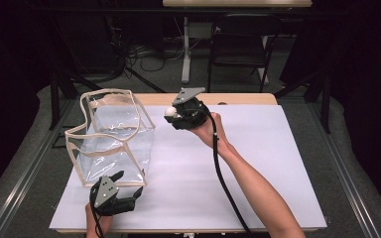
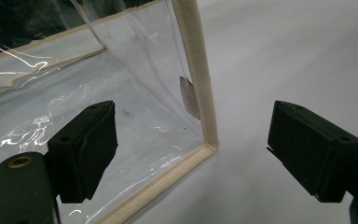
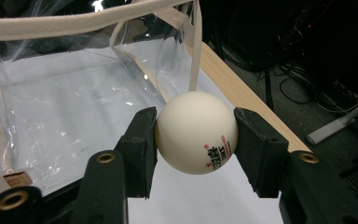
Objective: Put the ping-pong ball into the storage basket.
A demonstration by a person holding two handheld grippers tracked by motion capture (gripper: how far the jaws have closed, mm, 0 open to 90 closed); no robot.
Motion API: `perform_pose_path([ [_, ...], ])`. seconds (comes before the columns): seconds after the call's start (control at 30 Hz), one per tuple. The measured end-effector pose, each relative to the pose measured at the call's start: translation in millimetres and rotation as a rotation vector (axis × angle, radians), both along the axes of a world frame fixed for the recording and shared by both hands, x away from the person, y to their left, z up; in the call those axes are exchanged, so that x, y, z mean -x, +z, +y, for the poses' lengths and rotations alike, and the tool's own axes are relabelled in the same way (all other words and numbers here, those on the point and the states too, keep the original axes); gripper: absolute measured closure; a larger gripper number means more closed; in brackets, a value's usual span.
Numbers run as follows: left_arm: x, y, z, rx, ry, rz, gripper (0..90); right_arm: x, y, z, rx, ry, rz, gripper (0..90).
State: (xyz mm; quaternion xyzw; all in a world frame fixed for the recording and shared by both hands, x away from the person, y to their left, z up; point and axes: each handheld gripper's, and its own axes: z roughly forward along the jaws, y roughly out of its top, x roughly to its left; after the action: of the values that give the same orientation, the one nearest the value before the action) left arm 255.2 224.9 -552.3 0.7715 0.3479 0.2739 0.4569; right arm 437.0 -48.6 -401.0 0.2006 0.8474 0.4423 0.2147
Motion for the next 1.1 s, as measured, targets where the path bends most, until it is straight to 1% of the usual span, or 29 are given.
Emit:
perform_pose_path([
  [0.43, -0.3, -0.2, -0.1, 0.001, -0.001, 0.000, 15.9, -3.5, 5.0, 6.4, 0.005, 0.008, 0.001, 51.1],
  [1.1, -0.4, -0.1, 0.1, 0.006, 0.002, -0.002, 15.9, -6.7, 18.0, 20.6, 0.015, 0.030, -0.004, 51.2],
])
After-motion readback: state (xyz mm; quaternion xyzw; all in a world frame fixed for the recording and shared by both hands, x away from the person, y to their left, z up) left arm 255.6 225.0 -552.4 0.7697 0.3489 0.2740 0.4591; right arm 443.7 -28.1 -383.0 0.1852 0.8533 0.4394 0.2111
